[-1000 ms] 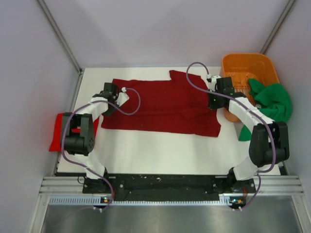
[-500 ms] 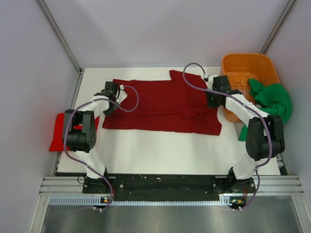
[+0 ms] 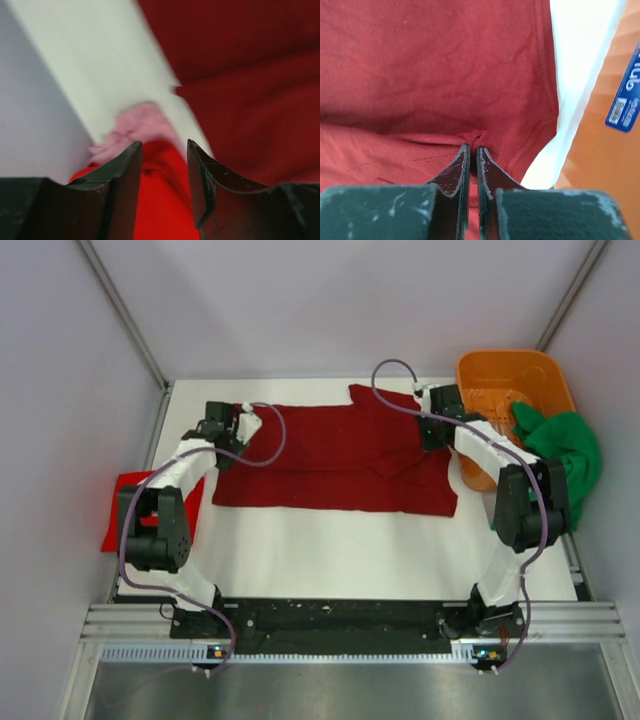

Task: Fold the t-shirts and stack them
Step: Fold the flattened tshirt in 1/3 of the way

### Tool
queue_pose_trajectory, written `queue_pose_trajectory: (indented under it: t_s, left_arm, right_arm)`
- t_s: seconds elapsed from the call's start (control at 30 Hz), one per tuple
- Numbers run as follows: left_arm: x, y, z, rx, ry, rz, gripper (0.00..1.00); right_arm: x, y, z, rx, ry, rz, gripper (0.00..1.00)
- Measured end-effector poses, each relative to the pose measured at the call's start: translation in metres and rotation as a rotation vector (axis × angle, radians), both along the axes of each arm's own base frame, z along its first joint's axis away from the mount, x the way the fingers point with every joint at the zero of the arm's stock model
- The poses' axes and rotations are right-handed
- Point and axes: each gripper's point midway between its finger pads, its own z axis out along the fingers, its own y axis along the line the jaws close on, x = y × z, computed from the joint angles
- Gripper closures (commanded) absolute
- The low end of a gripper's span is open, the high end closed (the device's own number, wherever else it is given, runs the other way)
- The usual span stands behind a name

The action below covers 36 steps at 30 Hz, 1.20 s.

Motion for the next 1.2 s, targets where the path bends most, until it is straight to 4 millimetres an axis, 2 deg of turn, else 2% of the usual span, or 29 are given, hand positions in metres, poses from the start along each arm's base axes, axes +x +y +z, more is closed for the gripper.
queue_pose_trajectory:
  t_s: [0.07,0.13,0.2,0.27,0.33,0.43,0.5,0.63,0.73,0.77,0.83,0.93,1.03,1.2]
  left_arm:
    - [-0.025,-0.027,-0.018,-0.022,0.072,-0.123,0.55]
    - [-0.046,-0.041,-0.035,-0.036,0.138,-0.195,0.54]
    - [-0.063,-0.039,-0.051,-0.027,0.199,-0.218,0.54]
    - [-0.073,-0.033,-0.062,-0.012,0.238,-0.219,0.55]
    - [-0.079,-0.027,-0.068,0.005,0.262,-0.216,0.54]
    - [-0.082,-0.023,-0.072,0.026,0.279,-0.221,0.53]
    - [-0.085,-0.022,-0.074,0.033,0.288,-0.229,0.53]
    - [-0.092,-0.021,-0.081,0.044,0.316,-0.247,0.54]
    - [-0.098,-0.019,-0.085,0.054,0.334,-0.251,0.59]
    - [-0.098,-0.019,-0.086,0.054,0.334,-0.252,0.61]
    - [-0.098,-0.019,-0.086,0.053,0.335,-0.251,0.63]
    - [-0.099,-0.019,-0.087,0.052,0.338,-0.251,0.63]
    - [-0.099,-0.019,-0.088,0.053,0.337,-0.251,0.63]
    - [-0.098,-0.019,-0.088,0.052,0.333,-0.247,0.64]
  right_arm:
    - [0.008,0.001,-0.005,-0.001,0.005,-0.012,0.9]
    - [0.016,0.002,-0.009,-0.001,0.011,-0.019,0.9]
    - [0.025,0.003,-0.016,-0.007,0.018,-0.024,0.86]
    - [0.035,0.003,-0.022,-0.016,0.022,-0.03,0.67]
    - [0.044,0.003,-0.027,-0.03,0.023,-0.04,0.54]
    - [0.055,0.0,-0.026,-0.055,0.012,-0.059,0.43]
    - [0.058,0.001,-0.02,-0.064,0.002,-0.066,0.4]
    - [0.053,0.014,-0.005,-0.044,-0.022,-0.029,0.42]
    - [0.033,0.041,0.008,0.003,-0.03,0.061,0.64]
    - [0.021,0.057,0.011,0.028,-0.027,0.111,0.69]
    - [0.001,0.086,0.009,0.061,-0.004,0.209,0.69]
    - [-0.018,0.113,-0.008,0.074,0.048,0.289,0.68]
    - [-0.025,0.119,-0.027,0.068,0.099,0.309,0.66]
    - [-0.03,0.111,-0.049,0.045,0.156,0.3,0.66]
